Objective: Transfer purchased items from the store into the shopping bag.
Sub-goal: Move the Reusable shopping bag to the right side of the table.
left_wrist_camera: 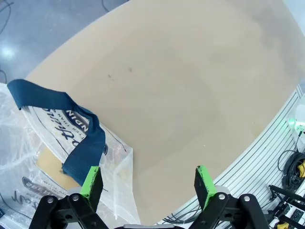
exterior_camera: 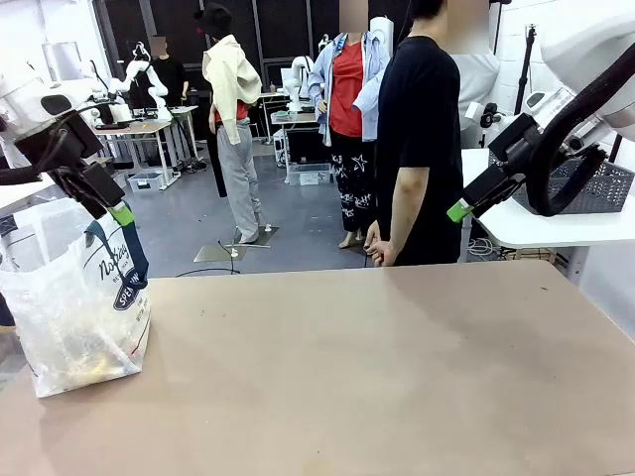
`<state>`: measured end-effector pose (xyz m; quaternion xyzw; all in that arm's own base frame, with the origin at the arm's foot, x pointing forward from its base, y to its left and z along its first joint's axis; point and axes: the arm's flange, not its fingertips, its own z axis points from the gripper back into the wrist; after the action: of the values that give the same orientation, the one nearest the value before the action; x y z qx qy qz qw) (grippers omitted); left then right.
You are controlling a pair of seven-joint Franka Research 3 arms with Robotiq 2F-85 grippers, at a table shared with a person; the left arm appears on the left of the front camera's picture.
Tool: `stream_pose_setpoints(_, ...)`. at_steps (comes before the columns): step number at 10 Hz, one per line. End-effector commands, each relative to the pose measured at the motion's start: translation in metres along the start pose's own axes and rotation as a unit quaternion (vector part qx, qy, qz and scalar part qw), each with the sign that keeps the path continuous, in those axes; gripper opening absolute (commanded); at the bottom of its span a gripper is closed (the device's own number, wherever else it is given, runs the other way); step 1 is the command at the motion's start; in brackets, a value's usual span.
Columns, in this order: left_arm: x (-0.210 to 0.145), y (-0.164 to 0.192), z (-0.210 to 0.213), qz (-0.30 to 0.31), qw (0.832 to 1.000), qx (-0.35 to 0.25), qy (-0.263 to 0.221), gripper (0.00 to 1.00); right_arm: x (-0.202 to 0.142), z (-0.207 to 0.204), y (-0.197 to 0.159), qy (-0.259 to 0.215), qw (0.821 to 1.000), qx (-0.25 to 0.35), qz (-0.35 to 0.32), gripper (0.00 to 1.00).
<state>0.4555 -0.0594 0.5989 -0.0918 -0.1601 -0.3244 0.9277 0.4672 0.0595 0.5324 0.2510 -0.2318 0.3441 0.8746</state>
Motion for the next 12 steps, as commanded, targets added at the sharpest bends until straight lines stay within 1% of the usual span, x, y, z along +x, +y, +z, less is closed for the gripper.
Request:
stream_pose_setpoints(1,0.002,-0.003,0.008,-0.04,0.995,-0.055,-0.072,1.0,0.002,-0.001,0.0,-0.004,1.0,0.003,-0.001,1.0)
stream_pose_setpoints(2,0.007,-0.009,0.007,-0.063,0.99,-0.077,-0.101,1.0,0.002,-0.001,0.0,-0.004,1.0,0.003,-0.001,1.0)
stream_pose_setpoints(4,0.014,-0.017,0.001,-0.088,0.979,-0.12,-0.137,1.0,0.002,-0.001,0.0,-0.004,1.0,0.003,-0.001,1.0)
stream_pose_setpoints(5,0.014,-0.02,-0.006,-0.108,0.976,-0.109,-0.154,1.0,0.002,-0.001,0.0,-0.004,1.0,0.003,-0.001,1.0)
stream_pose_setpoints(7,0.008,-0.025,-0.021,-0.14,0.964,-0.069,-0.213,1.0,0.002,-0.001,0.0,-0.004,1.0,0.003,-0.001,1.0)
stream_pose_setpoints(8,0.002,-0.031,-0.025,-0.176,0.956,-0.072,-0.223,1.0,0.002,-0.001,0.0,-0.004,1.0,0.003,-0.001,1.0)
stream_pose_setpoints(9,-0.001,-0.034,-0.029,-0.185,0.955,-0.076,-0.218,1.0,0.002,-0.001,0.0,-0.004,1.0,0.003,-0.001,1.0)
stream_pose_setpoints(11,-0.001,-0.034,-0.035,-0.173,0.957,-0.092,-0.216,1.0,0.002,-0.001,0.0,-0.004,1.0,0.003,-0.001,1.0)
stream_pose_setpoints(12,0.0,-0.034,-0.034,-0.169,0.961,-0.092,-0.199,1.0,0.002,-0.001,0.0,-0.004,1.0,0.003,-0.001,1.0)
